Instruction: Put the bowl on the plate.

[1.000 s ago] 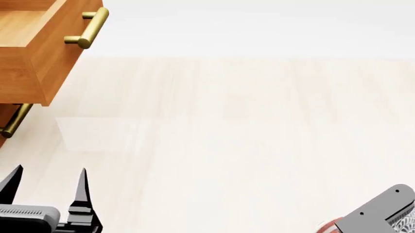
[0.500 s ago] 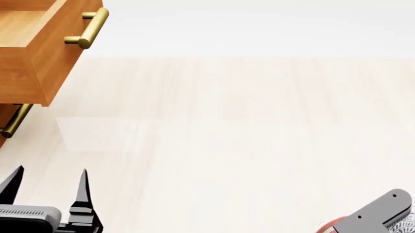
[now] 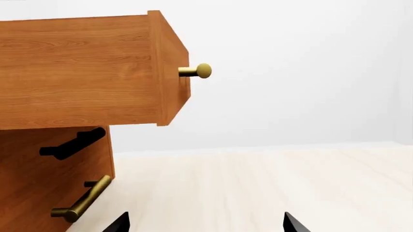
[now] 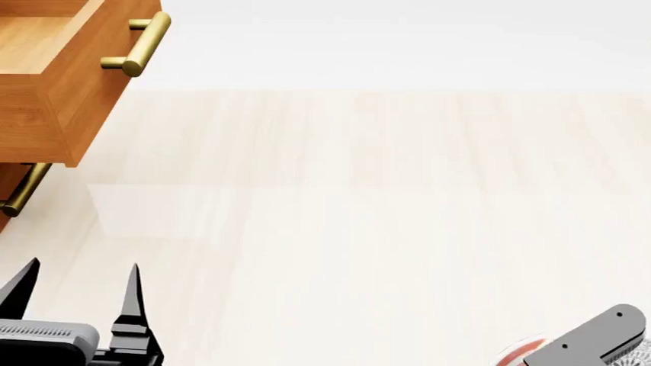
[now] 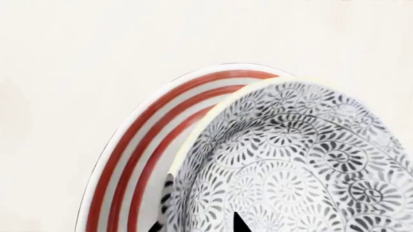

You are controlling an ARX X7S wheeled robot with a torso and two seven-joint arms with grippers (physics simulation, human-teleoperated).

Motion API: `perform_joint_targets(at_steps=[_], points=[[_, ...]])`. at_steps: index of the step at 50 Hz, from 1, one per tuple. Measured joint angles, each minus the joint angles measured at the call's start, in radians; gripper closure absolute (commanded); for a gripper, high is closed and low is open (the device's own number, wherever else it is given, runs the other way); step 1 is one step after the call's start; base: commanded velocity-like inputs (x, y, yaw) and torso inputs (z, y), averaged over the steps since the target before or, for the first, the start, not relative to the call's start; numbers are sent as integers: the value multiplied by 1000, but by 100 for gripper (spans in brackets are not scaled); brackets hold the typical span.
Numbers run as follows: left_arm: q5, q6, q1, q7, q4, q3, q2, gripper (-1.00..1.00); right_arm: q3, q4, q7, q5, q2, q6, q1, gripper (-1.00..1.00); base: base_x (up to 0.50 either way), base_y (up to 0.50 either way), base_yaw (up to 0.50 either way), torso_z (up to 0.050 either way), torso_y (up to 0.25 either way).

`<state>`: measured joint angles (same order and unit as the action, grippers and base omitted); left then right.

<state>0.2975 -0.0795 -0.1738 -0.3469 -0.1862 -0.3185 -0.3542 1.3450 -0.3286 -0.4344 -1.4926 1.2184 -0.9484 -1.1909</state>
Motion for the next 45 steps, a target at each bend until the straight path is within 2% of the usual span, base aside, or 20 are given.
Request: perform_joint_targets(at_steps=[17,45], points=[[2,-3,-1,-4,-12,-5,-4,-100,-22,-47,18,1,36,43,0,-100,0,0,0,0,0],[20,-22,2,-13,-49,-3,-18,-100,-129,-223,4,-66,136,84,-100,-100,0,0,0,0,0]])
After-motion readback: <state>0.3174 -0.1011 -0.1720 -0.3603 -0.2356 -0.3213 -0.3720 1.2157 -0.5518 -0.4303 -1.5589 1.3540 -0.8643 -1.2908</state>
